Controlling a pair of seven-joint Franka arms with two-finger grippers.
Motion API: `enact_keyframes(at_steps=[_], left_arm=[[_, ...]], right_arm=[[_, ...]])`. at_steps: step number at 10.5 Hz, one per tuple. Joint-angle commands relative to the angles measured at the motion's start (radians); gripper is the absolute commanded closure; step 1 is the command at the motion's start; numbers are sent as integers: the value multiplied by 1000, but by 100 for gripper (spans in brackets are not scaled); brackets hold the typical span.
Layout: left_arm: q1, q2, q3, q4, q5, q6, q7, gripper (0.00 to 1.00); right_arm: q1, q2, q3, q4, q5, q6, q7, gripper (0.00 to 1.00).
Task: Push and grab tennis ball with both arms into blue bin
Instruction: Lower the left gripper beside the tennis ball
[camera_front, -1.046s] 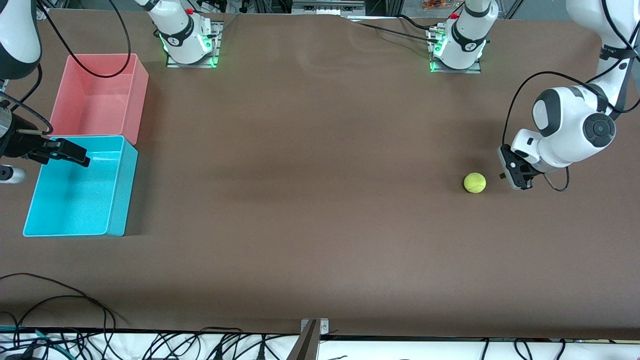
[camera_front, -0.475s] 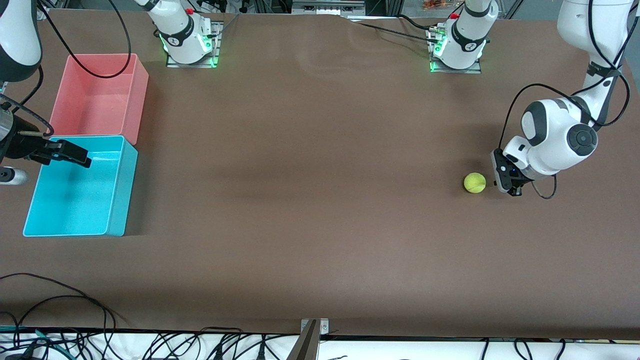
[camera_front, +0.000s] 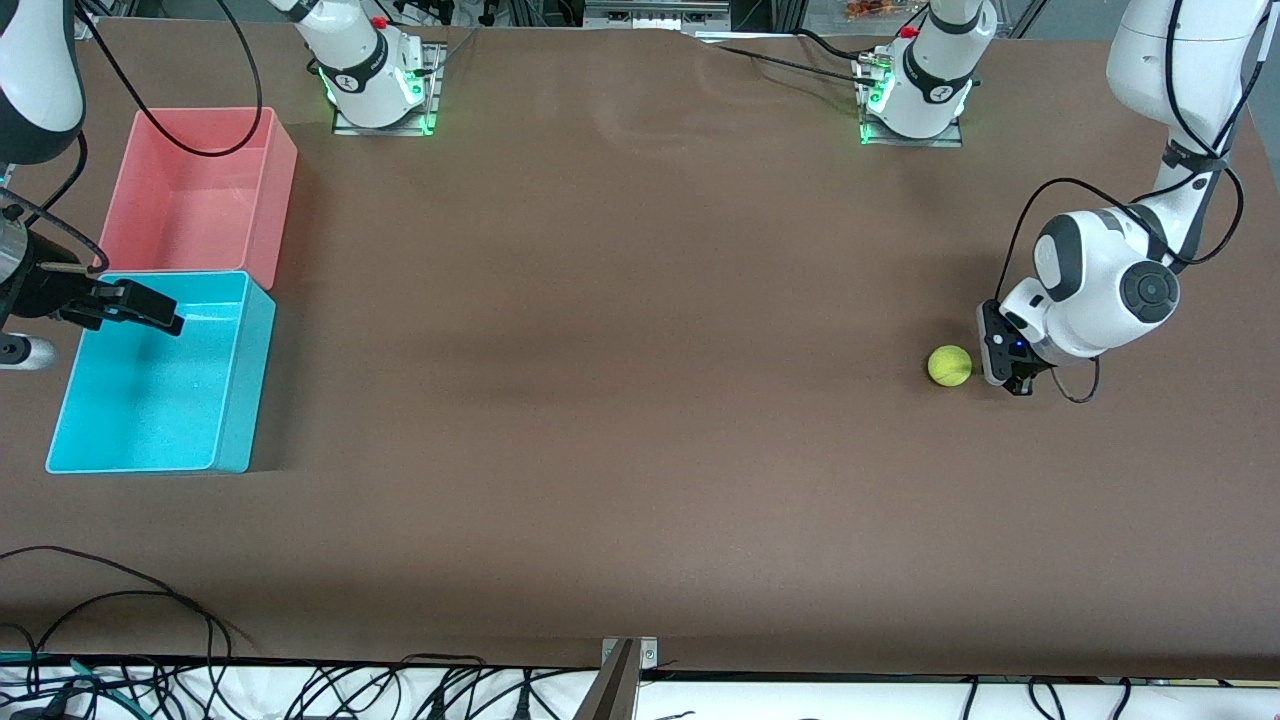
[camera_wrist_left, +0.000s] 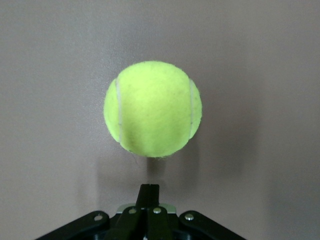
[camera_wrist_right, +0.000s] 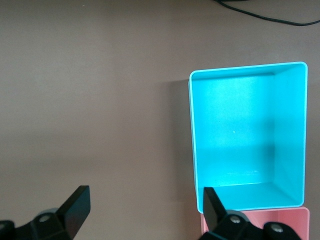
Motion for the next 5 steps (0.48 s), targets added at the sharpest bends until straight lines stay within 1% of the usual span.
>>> enact_keyframes(at_steps=[1, 3, 5], left_arm=[[7, 25, -1, 20, -31, 5, 35, 100], [-5, 31, -1, 18, -66, 15, 31, 100], [-7, 45, -3, 18, -68, 16, 25, 100]], right_arm=[[-4, 6, 2, 18, 18, -18, -25, 0], [-4, 6, 2, 18, 18, -18, -24, 0], [-4, 6, 2, 18, 18, -18, -22, 0]])
